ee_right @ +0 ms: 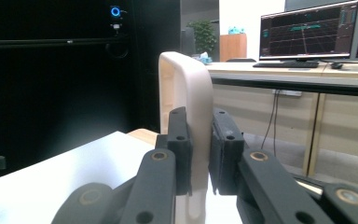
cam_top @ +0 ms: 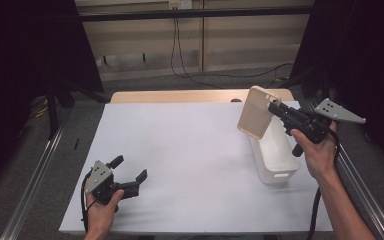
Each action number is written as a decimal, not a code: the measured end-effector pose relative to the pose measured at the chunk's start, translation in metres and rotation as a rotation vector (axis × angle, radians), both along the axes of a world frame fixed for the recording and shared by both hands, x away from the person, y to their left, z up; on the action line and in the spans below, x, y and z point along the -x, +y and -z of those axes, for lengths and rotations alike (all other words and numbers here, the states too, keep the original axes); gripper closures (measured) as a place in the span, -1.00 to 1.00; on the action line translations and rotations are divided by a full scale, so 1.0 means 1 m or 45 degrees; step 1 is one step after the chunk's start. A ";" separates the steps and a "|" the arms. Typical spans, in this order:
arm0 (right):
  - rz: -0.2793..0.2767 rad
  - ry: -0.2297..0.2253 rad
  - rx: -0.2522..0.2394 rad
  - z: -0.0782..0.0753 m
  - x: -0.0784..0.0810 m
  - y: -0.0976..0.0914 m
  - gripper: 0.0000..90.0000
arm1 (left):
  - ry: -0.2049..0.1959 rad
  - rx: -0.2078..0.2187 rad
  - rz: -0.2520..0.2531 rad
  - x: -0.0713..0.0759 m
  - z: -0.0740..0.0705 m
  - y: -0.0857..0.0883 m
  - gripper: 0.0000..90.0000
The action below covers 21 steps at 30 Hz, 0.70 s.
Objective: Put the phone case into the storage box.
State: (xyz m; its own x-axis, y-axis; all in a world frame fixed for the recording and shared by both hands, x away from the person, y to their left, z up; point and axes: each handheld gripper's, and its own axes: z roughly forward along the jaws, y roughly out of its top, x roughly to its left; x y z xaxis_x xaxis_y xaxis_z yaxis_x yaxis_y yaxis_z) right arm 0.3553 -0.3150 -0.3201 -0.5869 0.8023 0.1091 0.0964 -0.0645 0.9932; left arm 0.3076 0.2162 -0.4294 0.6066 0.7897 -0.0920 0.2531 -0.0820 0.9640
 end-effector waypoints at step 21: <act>0.099 -0.014 0.062 -0.003 -0.024 -0.033 0.80 | -0.009 -0.020 0.018 -0.002 -0.001 -0.002 -0.94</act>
